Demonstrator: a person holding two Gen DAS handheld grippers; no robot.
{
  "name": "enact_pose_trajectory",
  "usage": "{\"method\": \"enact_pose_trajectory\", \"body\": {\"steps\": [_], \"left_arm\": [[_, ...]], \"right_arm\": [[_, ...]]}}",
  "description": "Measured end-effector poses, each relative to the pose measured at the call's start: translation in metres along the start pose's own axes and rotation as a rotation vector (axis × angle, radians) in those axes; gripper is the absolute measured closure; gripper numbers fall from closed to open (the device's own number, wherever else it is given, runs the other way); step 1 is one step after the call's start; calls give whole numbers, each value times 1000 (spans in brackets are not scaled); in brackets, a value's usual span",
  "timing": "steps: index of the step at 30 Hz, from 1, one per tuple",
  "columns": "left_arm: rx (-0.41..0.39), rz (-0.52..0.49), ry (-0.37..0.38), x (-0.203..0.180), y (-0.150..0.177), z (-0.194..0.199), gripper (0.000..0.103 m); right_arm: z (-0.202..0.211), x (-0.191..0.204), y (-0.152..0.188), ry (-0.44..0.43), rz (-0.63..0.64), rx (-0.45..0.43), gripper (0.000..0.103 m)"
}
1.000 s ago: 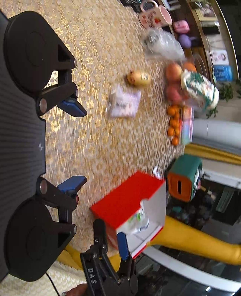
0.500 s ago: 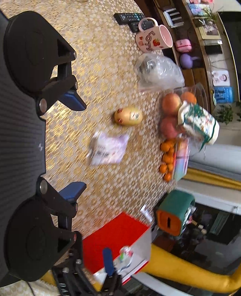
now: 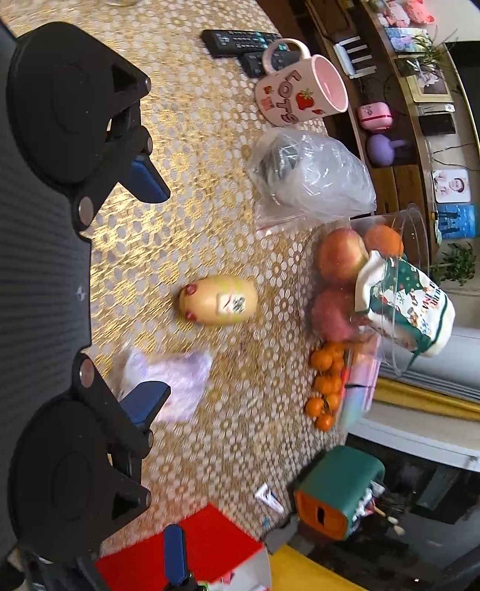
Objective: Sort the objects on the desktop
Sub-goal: 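Grasp the yellow pig toy with the left tool while the right tool grasps the white snack bag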
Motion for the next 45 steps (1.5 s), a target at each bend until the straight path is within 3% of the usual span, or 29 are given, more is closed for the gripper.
{"method": "enact_pose_trajectory", "body": {"steps": [11, 25, 45], "left_arm": [[48, -11, -31, 13, -35, -57, 0], [117, -9, -37, 8, -34, -112, 0], [110, -43, -61, 6, -28, -127, 0]], "right_arm": [[-45, 16, -25, 5, -31, 20, 7], [-100, 17, -34, 61, -70, 60, 7], [-111, 20, -27, 42, -80, 45, 8]]}}
Point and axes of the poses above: each gripper's, at about its wrist camera, not at the fingertips, and z roughly against the way its jaws point, x to its left, y to its underside, the point moved 8 cm from there along -z, roughly the way its jaws point, and after that the axes turned 4 degrees about y, right-handed, at the moved point
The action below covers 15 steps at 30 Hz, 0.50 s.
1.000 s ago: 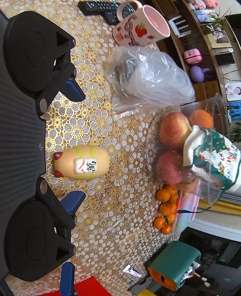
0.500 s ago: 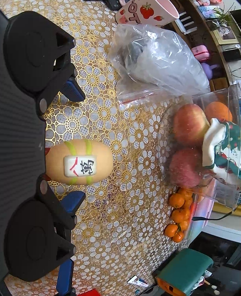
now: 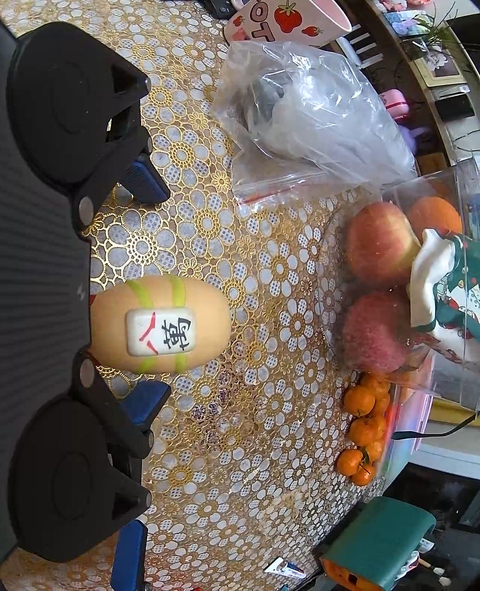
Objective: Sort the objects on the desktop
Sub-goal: 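Grasp the yellow pig toy with the left tool while the right tool grasps the white snack bag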
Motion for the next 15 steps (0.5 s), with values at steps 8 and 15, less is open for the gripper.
{"method": "enact_pose_trajectory", "body": {"steps": [8, 15], "left_arm": [[-17, -1, 1, -3, 0, 2, 6], [-26, -14, 8, -12, -2, 11, 48]], "right_arm": [[4, -7, -1, -31, -20, -1, 17], [12, -7, -3, -39, -15, -17, 35]]}}
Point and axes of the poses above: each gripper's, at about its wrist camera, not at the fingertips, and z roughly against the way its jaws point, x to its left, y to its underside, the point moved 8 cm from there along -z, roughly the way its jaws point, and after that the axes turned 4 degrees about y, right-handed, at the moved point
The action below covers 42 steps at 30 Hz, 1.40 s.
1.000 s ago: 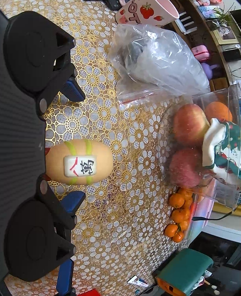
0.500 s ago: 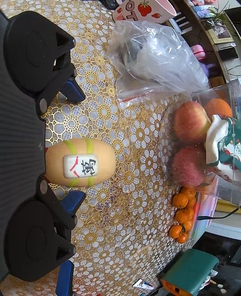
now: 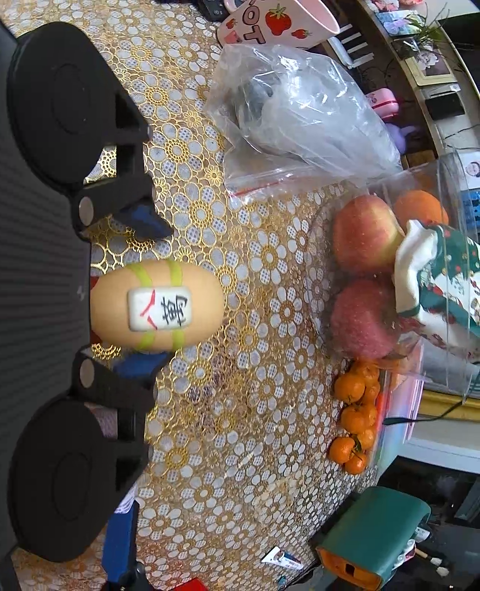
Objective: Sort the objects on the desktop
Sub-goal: 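Grasp the yellow pig toy with the left tool while the right tool grasps the white snack bag, then carry the pig toy and snack bag with both tools into the red box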
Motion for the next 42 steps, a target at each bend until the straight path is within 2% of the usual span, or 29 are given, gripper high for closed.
{"method": "enact_pose_trajectory", "body": {"steps": [1, 2, 8, 19, 42], "left_arm": [[1, -1, 3, -1, 1, 1, 55], [3, -1, 5, -3, 1, 2, 56], [17, -13, 2, -9, 10, 12, 57], [37, -42, 29, -40, 39, 53, 57], [58, -118, 105, -120, 94, 156, 57]], "right_arm": [[1, 0, 1, -3, 3, -1, 37], [3, 1, 2, -7, 4, -2, 42], [13, -5, 9, -3, 9, -3, 51], [44, -28, 33, 9, 1, 0, 53], [148, -54, 92, -22, -11, -46, 53]]}}
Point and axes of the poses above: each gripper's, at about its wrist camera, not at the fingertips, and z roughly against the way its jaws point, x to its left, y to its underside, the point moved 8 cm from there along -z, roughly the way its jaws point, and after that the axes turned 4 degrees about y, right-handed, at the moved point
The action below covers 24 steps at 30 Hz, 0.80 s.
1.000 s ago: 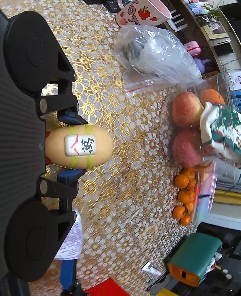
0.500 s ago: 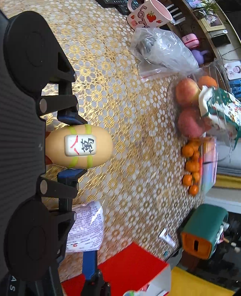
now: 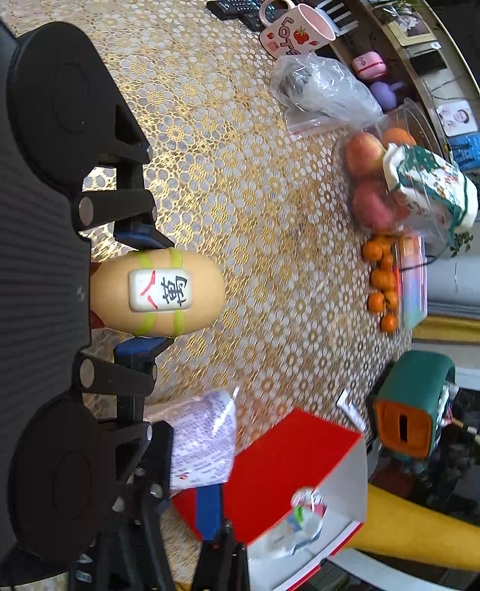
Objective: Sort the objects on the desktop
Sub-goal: 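Carry the pig toy and snack bag with both tools into the red box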
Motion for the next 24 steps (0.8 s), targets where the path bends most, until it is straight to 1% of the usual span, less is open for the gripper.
{"method": "enact_pose_trajectory", "body": {"steps": [9, 14, 19, 24], "left_arm": [[-1, -39, 28, -36, 12, 29, 57], [-10, -76, 50, -61, 12, 44, 57], [-9, -117, 82, -92, 9, 48, 57], [-4, -165, 120, -128, 5, 44, 57]], "right_arm": [[44, -29, 16, 5, -38, -38, 53], [68, -48, 21, 10, -61, -69, 53], [87, -70, 27, 24, -88, -89, 53], [104, -101, 36, 55, -132, -111, 53]]}}
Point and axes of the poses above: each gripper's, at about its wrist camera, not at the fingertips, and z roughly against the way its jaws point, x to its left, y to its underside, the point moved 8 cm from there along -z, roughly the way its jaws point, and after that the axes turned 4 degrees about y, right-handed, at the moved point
